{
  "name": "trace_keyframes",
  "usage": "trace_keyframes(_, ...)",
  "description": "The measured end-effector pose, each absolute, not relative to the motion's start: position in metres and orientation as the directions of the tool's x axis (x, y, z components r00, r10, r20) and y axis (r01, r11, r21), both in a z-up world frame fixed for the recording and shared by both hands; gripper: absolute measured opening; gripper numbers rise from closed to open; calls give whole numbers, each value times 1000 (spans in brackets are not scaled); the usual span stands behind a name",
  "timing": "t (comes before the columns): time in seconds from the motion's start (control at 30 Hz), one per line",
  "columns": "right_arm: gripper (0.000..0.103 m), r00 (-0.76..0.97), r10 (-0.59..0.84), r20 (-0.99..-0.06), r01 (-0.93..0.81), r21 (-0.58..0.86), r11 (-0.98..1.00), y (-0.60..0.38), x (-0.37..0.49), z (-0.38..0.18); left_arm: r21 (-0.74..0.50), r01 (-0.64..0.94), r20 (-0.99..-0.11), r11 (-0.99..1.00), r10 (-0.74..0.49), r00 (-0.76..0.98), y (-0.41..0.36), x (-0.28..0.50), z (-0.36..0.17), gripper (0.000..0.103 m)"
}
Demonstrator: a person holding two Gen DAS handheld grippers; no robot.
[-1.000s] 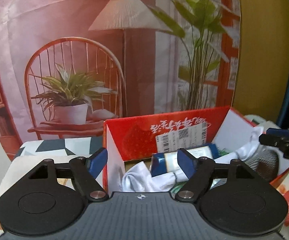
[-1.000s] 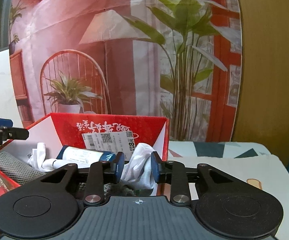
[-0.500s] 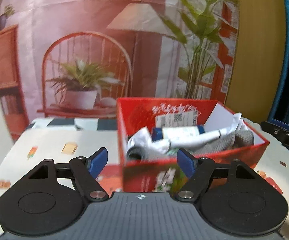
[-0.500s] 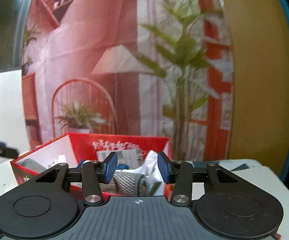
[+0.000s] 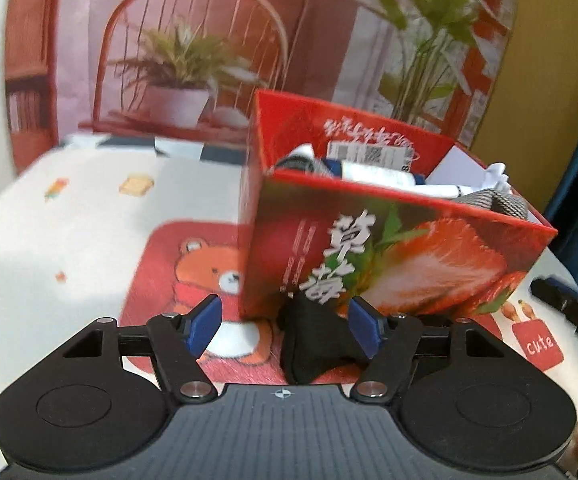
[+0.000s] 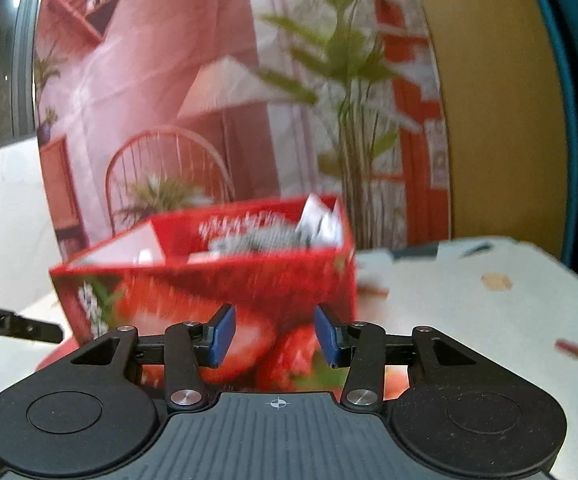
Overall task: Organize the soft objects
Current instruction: 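Move the right tool back and lower it onto the black glove, then close the right gripper on the black glove and lift it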
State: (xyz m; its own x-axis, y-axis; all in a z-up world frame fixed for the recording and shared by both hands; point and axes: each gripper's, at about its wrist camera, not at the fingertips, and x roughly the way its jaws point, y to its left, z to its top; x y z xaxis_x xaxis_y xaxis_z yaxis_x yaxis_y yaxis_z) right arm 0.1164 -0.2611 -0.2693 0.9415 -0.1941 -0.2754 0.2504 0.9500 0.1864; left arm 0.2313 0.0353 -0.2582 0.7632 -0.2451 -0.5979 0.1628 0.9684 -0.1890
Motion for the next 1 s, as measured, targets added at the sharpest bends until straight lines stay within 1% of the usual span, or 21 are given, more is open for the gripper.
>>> trace_keyframes(0.07, 41, 936, -167, -310, 235, 195, 952, -257, 123, -276, -222, 145, -603, 964, -253, 756, 35, 235, -268, 72)
trace_keyframes(0.2, 42, 908, -105, -405, 201, 203, 958, -250, 142, -289, -190, 148, -603, 971, -234, 762, 23, 237, -283, 72)
trace_keyframes(0.3, 42, 886, -85, -456, 190, 190, 963, -243, 154, -297, -228, 148, -596, 962, -258, 760, 22, 237, -290, 72)
trace_keyframes(0.37, 43, 879, -88, -468, 191, 177, 965, -239, 159, -300, -220, 149, -581, 964, -252, 774, 21, 238, -292, 72)
trace_keyframes(0.43, 47, 874, -81, -478, 194, 192, 962, -240, 162, -304, -208, 153, -571, 966, -247, 783, 19, 238, -293, 72)
trace_keyframes(0.5, 49, 864, -83, -497, 200, 187, 962, -240, 167, -307, -212, 153, -572, 965, -249, 781, 19, 240, -295, 72)
trace_keyframes(0.57, 49, 857, -80, -509, 196, 178, 964, -238, 170, -308, -224, 160, -565, 961, -262, 782, 18, 241, -297, 70)
trace_keyframes(0.63, 49, 851, -79, -519, 186, 158, 970, -236, 173, -309, -226, 176, -561, 958, -275, 780, 18, 241, -300, 62)
trace_keyframes(0.73, 49, 841, -68, -537, 161, 128, 979, -231, 177, -311, -224, 177, -557, 958, -275, 784, 16, 239, -305, 61)
trace_keyframes(0.83, 49, 835, -60, -548, 139, 104, 985, -225, 181, -312, -260, 169, -559, 951, -291, 777, 20, 240, -311, 60)
trace_keyframes(0.9, 49, 834, -56, -549, 130, 97, 987, -223, 182, -312, -281, 165, -558, 945, -301, 773, 23, 241, -313, 60)
trace_keyframes(1.0, 49, 833, -49, -551, 125, 101, 987, -223, 182, -314, -275, 169, -557, 946, -301, 774, 22, 242, -315, 60)
